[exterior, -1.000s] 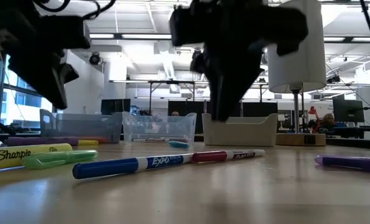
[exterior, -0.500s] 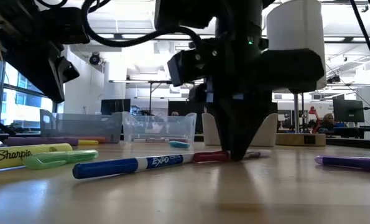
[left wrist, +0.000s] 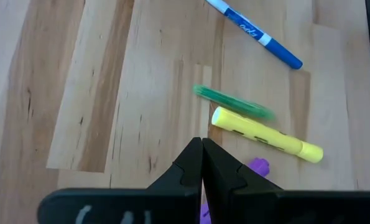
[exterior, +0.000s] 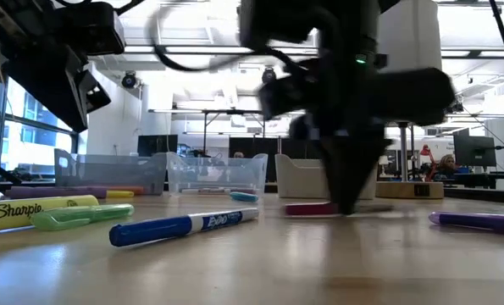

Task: Pick & Place Markers
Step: Put the violet marker pen into the transparent bin

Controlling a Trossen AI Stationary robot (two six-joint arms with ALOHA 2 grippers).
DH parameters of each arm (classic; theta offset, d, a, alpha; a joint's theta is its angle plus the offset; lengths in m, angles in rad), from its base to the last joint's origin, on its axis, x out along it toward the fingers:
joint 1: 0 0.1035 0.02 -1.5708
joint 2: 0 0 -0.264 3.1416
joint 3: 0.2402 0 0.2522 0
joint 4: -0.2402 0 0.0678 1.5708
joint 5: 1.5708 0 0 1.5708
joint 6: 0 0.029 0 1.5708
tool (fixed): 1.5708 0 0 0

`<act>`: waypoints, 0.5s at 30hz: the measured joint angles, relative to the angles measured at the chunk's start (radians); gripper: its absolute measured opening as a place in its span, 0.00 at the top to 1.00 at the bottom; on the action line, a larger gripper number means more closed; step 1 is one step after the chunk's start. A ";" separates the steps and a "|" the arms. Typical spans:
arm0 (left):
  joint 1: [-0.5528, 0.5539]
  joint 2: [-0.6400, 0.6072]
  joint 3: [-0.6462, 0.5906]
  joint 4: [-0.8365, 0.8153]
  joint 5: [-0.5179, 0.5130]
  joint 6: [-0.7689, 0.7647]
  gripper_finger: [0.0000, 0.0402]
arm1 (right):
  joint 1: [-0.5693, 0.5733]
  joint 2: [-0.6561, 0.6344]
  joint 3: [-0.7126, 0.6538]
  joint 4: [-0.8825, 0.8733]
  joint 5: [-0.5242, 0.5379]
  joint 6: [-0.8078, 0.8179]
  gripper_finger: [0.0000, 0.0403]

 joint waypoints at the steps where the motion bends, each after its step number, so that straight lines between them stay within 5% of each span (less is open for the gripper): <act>1: 0.000 0.000 0.000 0.000 0.000 0.000 1.00 | -0.007 -0.021 -0.015 -0.015 0.015 0.000 0.95; 7: 0.000 0.000 0.000 0.036 -0.013 0.001 1.00 | -0.081 -0.235 -0.120 0.018 0.120 -0.009 0.95; 15: 0.000 0.003 0.000 0.154 -0.171 -0.022 1.00 | -0.240 -0.517 -0.260 0.131 0.229 -0.117 0.95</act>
